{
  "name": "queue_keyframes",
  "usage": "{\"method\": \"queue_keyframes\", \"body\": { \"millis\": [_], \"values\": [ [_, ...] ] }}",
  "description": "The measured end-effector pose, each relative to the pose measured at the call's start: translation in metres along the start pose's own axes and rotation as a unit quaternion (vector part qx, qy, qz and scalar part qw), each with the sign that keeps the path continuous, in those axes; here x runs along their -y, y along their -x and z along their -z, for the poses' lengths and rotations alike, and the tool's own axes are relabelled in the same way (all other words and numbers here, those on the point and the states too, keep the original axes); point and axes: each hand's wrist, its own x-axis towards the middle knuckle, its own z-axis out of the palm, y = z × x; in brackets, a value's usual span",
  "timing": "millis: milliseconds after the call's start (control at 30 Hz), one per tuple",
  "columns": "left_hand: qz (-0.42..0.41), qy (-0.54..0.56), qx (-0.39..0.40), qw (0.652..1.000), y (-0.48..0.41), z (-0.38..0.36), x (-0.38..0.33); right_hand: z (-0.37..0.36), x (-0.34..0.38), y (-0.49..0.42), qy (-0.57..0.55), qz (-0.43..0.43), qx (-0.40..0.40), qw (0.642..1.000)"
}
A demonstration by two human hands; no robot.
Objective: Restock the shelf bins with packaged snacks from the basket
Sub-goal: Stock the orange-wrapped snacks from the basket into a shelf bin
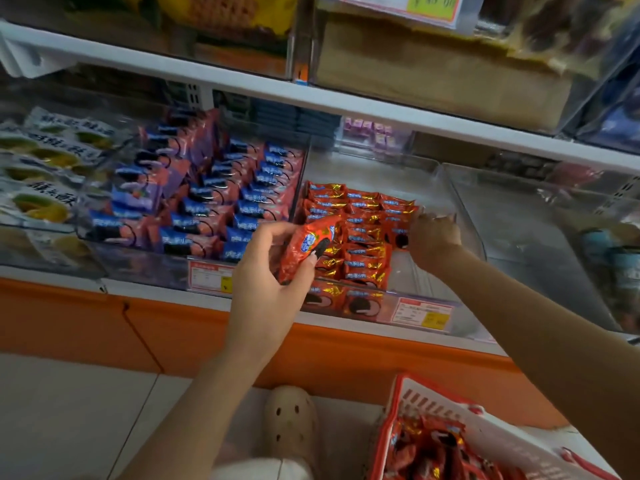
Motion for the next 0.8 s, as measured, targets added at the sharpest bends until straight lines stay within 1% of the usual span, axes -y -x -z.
{"method": "queue_keyframes", "body": {
  "millis": [100, 200, 267, 333, 433, 500, 667, 733, 800],
  "values": [
    [-0.003, -0.001, 0.0, 1.0, 0.001, 0.001, 0.003, -0.009, 0.007, -0.014, 0.003, 0.035, -0.002, 0.999],
    [-0.003, -0.005, 0.004, 1.0, 0.002, 0.001, 0.006, -0.015, 0.004, -0.022, -0.007, 0.047, -0.025, 0.999],
    [0.004, -0.006, 0.012, 1.0, 0.002, 0.0, 0.009, -0.019, 0.001, -0.025, 0.023, 0.041, -0.058, 0.997],
    [0.014, -0.002, 0.021, 1.0, 0.002, -0.002, 0.011, -0.023, 0.0, -0.027, 0.029, 0.019, -0.087, 0.996],
    [0.013, -0.005, 0.027, 1.0, 0.003, -0.005, 0.012, -0.027, 0.0, -0.028, 0.03, 0.007, -0.1, 0.994],
    [0.008, -0.013, 0.025, 1.0, 0.004, -0.006, 0.012, -0.026, 0.001, -0.027, 0.054, 0.014, -0.097, 0.994],
    [-0.002, -0.015, 0.025, 1.0, 0.004, -0.009, 0.009, -0.013, 0.0, -0.029, 0.118, 0.029, -0.045, 0.992],
    [-0.012, -0.022, 0.024, 0.999, 0.005, -0.01, 0.009, -0.012, -0.001, -0.028, 0.121, 0.034, -0.039, 0.991],
    [-0.016, -0.026, 0.024, 0.999, 0.006, -0.01, 0.009, -0.013, 0.001, -0.025, 0.099, 0.027, -0.048, 0.994]
  ]
}}
